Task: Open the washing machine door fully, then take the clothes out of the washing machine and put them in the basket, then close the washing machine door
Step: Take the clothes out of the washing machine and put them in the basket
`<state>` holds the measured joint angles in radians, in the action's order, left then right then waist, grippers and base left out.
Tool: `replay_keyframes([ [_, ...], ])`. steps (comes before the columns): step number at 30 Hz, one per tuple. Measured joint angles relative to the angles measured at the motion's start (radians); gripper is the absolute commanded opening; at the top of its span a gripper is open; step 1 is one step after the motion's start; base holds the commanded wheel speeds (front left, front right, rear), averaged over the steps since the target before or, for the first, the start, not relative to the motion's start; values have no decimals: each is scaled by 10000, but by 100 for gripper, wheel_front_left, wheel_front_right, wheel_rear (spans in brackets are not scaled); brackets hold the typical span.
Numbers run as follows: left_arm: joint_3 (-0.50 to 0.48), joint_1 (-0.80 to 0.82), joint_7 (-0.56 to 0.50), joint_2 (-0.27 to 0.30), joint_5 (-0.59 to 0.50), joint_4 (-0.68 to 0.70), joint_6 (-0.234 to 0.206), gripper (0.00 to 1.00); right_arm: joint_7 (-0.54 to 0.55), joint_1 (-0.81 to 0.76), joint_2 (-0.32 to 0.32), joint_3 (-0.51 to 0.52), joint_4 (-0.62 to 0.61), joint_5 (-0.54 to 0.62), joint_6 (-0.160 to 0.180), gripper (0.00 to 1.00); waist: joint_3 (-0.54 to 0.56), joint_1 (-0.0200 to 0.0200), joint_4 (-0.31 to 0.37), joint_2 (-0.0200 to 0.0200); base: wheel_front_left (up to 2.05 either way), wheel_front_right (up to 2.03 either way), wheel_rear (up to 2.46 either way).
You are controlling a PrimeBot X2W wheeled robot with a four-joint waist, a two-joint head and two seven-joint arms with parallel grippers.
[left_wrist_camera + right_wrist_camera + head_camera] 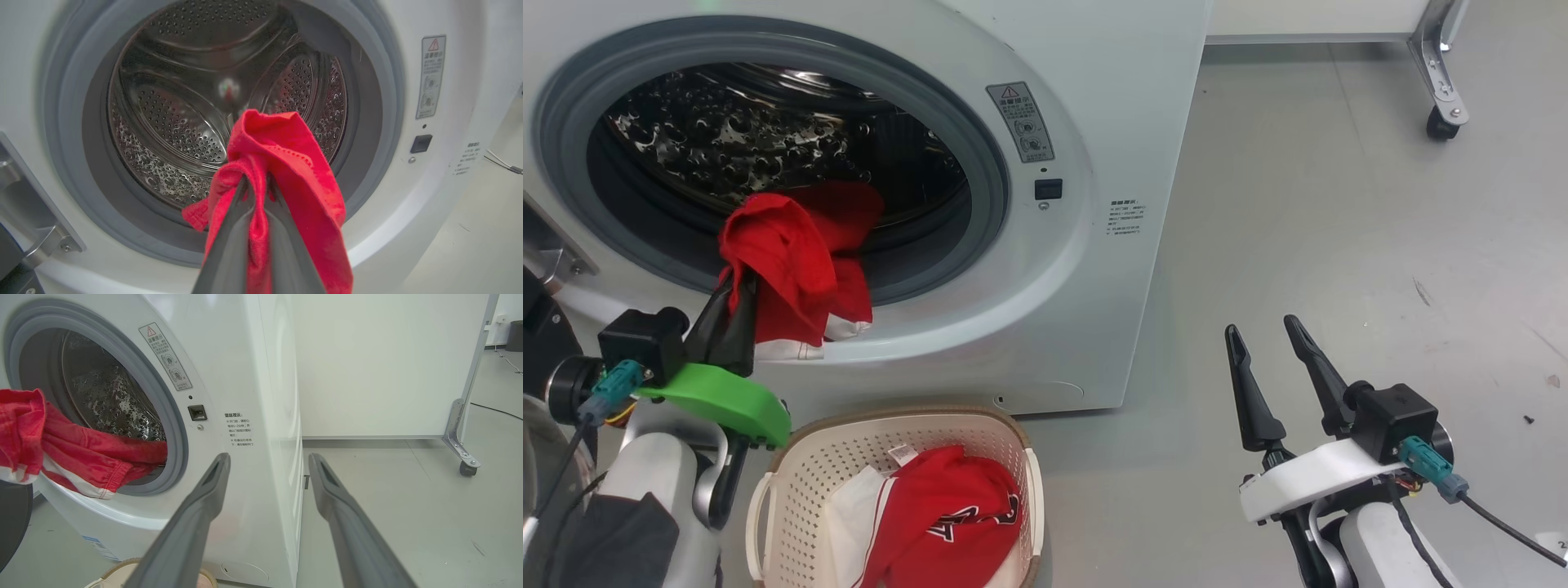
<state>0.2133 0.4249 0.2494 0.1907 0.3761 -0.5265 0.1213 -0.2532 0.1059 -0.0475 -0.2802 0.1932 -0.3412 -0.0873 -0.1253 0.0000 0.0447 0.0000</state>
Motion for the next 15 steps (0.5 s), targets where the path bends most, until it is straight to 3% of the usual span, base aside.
replay_keyframes([
  [15, -848, -502, 29, -150, -621, 3661, -117, 0, 0, -124, 0, -4, 17, 6, -81, 100, 85, 0, 54, 0, 0, 0, 0],
])
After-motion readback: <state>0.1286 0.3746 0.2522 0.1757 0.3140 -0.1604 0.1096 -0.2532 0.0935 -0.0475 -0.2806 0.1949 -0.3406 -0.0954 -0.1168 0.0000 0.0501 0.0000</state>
